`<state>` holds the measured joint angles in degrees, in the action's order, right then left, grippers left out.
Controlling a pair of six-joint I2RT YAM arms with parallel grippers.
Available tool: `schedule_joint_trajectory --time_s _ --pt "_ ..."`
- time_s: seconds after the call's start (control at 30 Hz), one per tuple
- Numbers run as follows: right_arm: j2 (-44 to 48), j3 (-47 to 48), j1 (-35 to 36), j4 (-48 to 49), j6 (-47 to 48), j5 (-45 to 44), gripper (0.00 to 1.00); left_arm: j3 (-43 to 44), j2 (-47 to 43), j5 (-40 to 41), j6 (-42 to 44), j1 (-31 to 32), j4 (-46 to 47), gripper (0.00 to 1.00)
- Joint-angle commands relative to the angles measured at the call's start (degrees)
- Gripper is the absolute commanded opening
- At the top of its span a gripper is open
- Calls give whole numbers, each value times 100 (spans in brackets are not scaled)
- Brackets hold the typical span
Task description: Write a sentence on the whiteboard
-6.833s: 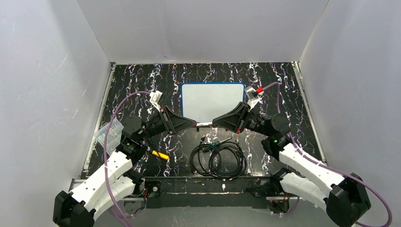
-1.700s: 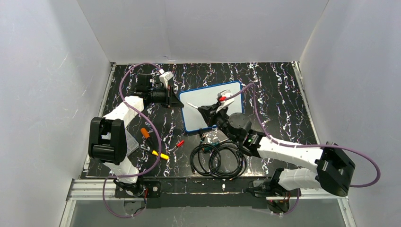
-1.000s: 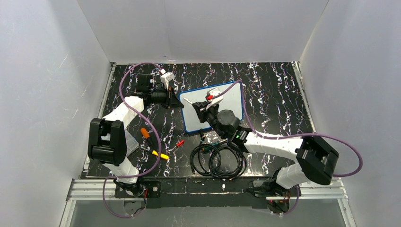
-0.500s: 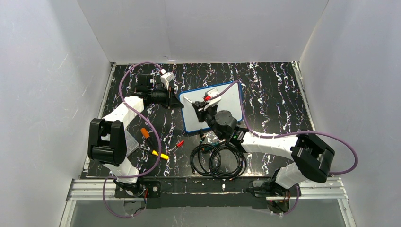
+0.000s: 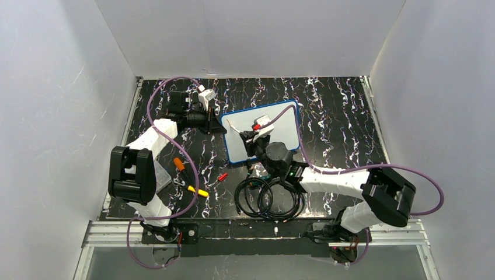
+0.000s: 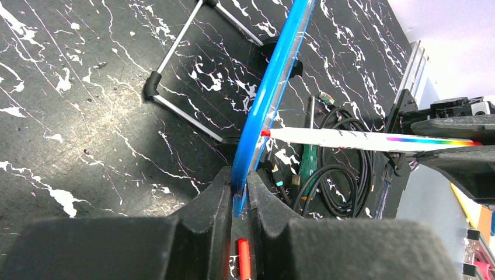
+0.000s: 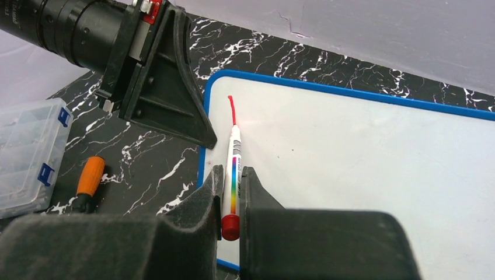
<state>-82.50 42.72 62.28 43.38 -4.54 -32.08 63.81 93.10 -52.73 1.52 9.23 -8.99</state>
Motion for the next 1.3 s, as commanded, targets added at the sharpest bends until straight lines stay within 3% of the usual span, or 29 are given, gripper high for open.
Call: schedule_joint_trajectory --time_s 0.0,0.6,1.27 --pt "256 -61 38 222 -8 -224 1 39 -377 8 77 22 -173 0" --pt "20 124 56 903 421 -421 1 46 -379 -8 96 35 -198 0" --pt "41 -130 154 509 71 -264 1 62 -373 -5 116 43 -225 0"
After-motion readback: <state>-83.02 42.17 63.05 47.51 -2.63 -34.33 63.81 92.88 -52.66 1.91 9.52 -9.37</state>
